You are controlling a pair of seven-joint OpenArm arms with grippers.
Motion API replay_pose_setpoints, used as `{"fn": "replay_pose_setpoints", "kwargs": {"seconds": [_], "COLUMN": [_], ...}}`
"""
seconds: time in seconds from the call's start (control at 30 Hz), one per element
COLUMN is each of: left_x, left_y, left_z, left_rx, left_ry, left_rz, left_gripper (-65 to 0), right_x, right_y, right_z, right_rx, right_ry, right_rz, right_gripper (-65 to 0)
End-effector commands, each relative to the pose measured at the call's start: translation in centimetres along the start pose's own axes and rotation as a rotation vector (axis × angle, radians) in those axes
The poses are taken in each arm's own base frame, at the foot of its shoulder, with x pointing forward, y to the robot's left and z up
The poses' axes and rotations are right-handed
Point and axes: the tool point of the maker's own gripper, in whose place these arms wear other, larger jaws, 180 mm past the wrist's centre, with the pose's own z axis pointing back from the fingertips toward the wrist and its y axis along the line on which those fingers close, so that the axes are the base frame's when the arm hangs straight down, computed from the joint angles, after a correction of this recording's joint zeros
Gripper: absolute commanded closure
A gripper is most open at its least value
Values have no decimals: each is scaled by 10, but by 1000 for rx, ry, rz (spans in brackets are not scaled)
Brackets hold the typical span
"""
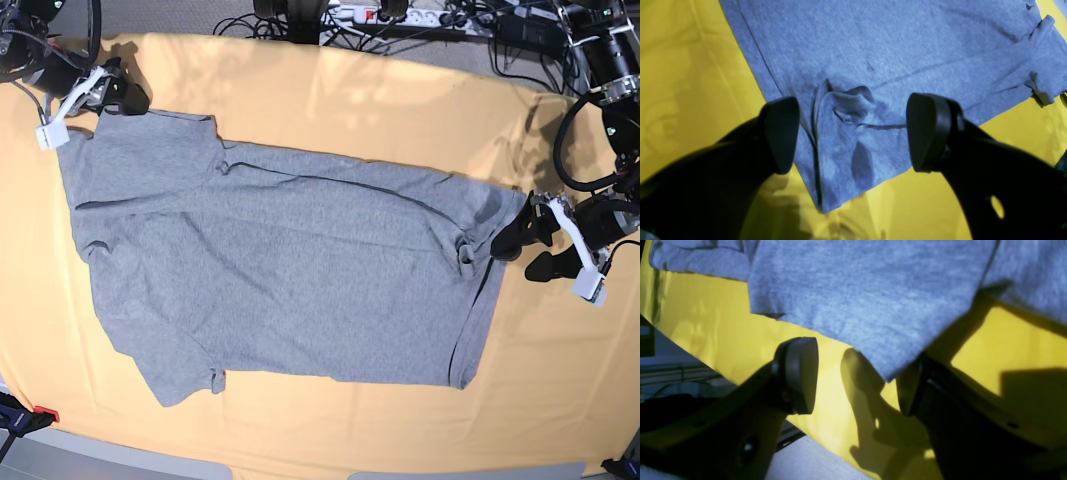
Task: Layout the t-shirt on the table in an organized manner, then fold the t-shirt properly
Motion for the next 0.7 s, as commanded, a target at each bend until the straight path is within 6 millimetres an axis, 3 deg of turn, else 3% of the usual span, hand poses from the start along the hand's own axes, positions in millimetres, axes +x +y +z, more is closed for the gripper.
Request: {"fn": "replay_pose_setpoints", "kwargs": {"seconds": [0.0, 0.37, 0.53, 0.67], "left_x": [19, 19, 19, 19], "left_y": [1, 1, 1, 1], "left_z": [7, 7, 7, 7], "left_rx": [3, 3, 3, 3], "left_ry": [-53, -52, -52, -53], "left_rz": [-31, -31, -31, -32], "left_gripper": [-494, -494, -494, -494], "right_x": [11, 11, 6, 2], "right_y": [-2, -21, -20, -16], "right_z": [4, -13, -13, -13], "right_rx": [-9, -83, -77, -58], "right_ry": [-41, -120, -93, -60], "right_rz": [18, -70, -72, -56], "right_gripper": [-378, -368, -134, 0]}}
